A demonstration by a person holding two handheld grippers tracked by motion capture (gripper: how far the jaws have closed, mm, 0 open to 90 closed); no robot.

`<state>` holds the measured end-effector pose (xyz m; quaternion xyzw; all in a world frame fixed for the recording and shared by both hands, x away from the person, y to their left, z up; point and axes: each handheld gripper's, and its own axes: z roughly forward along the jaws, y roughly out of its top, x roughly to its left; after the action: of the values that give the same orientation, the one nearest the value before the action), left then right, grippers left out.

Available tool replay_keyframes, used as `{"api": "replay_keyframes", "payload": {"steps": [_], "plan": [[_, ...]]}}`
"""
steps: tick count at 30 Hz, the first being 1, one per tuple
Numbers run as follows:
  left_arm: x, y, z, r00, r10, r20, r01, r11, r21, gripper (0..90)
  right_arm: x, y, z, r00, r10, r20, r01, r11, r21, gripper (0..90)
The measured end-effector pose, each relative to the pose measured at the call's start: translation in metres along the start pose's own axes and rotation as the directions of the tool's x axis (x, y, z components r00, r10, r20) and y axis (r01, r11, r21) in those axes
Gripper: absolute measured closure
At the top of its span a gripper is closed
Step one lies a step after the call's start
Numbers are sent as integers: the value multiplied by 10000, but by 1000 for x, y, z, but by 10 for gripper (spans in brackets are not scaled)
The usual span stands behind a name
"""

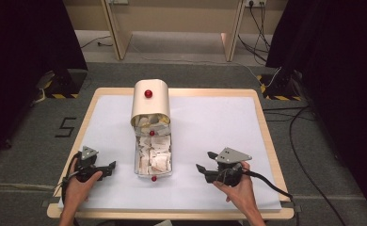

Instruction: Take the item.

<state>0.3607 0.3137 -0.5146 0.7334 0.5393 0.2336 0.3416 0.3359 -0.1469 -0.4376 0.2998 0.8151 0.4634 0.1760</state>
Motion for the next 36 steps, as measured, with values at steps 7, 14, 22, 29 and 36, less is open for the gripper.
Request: {"api": "replay_keyframes", "payload": {"steps": [7,14,22,29,36], "plan": [[0,0,0,10000,0,-2,0,10000,1,113,9,8,7,9982,117,-581,-129,9997,-207,405],[0,0,0,10000,6,1,-6,10000,10,113,19,15,13,9966,-132,-813,109,9995,-292,434],[0,0,0,10000,3,-6,-3,10000,-1,113,36,26,23,9893,-635,-1316,597,9977,-325,475],[0,0,0,10000,-20,-3,20,10000,-17,113,53,33,35,9799,-986,-1735,961,9951,-226,494],[0,0,0,10000,4,-11,-4,10000,-1,113,66,33,46,9645,-1258,-2321,1258,9919,-151,549]]}}
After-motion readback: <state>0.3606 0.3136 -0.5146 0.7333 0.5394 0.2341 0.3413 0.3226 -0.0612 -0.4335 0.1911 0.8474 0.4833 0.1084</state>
